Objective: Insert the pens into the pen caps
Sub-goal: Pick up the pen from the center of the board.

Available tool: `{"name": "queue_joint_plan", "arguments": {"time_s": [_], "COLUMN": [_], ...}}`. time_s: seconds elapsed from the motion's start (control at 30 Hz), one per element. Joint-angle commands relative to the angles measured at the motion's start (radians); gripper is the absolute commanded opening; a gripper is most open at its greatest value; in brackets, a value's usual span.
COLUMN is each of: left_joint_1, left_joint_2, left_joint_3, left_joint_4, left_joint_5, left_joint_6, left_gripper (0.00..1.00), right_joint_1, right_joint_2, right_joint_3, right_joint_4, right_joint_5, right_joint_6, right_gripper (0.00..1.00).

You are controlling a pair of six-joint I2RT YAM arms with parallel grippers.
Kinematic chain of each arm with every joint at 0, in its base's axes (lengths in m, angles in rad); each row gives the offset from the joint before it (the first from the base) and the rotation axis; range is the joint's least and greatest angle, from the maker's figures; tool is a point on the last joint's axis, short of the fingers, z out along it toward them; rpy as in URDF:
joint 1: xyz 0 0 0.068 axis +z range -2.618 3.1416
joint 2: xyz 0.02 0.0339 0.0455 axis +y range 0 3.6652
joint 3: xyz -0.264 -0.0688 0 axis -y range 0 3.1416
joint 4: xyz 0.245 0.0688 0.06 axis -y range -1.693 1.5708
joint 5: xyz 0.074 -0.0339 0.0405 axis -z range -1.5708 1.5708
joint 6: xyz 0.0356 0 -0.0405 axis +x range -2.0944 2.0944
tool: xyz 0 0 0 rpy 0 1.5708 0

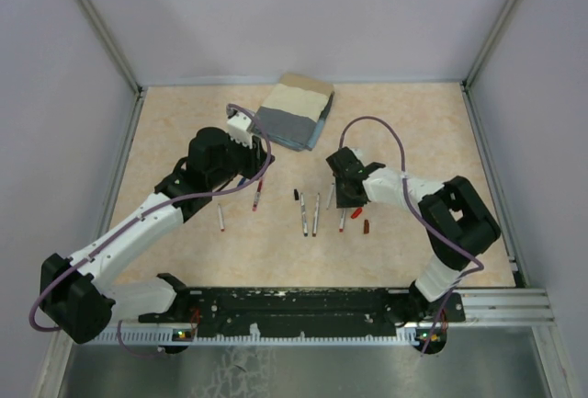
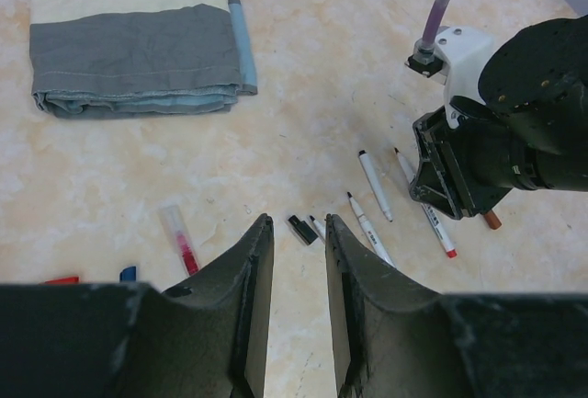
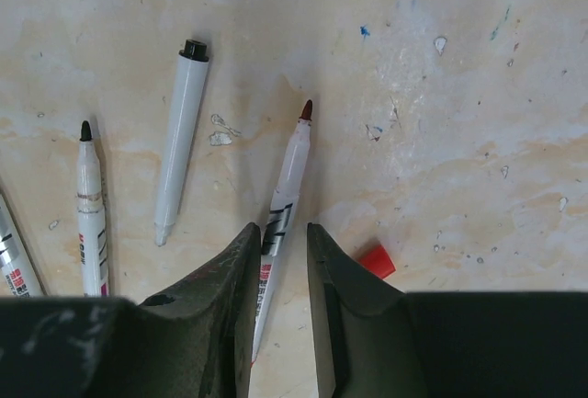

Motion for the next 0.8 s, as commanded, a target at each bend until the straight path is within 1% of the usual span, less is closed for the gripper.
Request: {"name": "queue_joint_plan", "arguments": {"time_s": [0.0, 0.2, 0.37, 0.43, 0.57, 0.63, 0.77], "left_joint_1": [0.005, 0.005, 0.005, 0.004, 0.004, 0.005, 0.003], "left_joint_2": [-0.006, -0.006, -0.004, -0.003, 0.005, 0.011, 0.032], "left_joint_3": [-0.004, -0.003, -0.001, -0.001, -0.002, -0.011, -0.043], "left_joint_4": [0.028, 0.026, 0.023, 0.023, 0.019, 0.034, 0.081], "left_joint_5": [0.016, 0.019, 0.031, 0.033, 0.042, 0.085, 0.164], "left_joint_6": [-0.011, -0.012, -0.019, -0.022, -0.040, -0.051, -0.135], "left_gripper": [0.34, 0.35, 0.35, 0.38, 0.44, 0.47, 0.52], "right_joint_1": [-0.008, -0.008, -0.008, -0.008, -0.008, -0.009, -0.013], "right_joint_2": [0.017, 0.050, 0.038, 0.020, -0.078, -0.131, -0.241], "right_joint_3": [0.048, 0.052, 0.042, 0.038, 0.022, 0.000, -0.064], "right_joint_4": [0.003, -0.010, -0.004, 0.001, 0.030, 0.064, 0.139], "right_joint_5": [0.030, 0.029, 0.017, 0.017, 0.017, 0.007, -0.026], "right_joint_6": [-0.002, -0.009, 0.006, 0.019, 0.052, 0.076, 0.143], "right_gripper": [0.25, 0.20, 0.08, 0.05, 0.02, 0.01, 0.01]}}
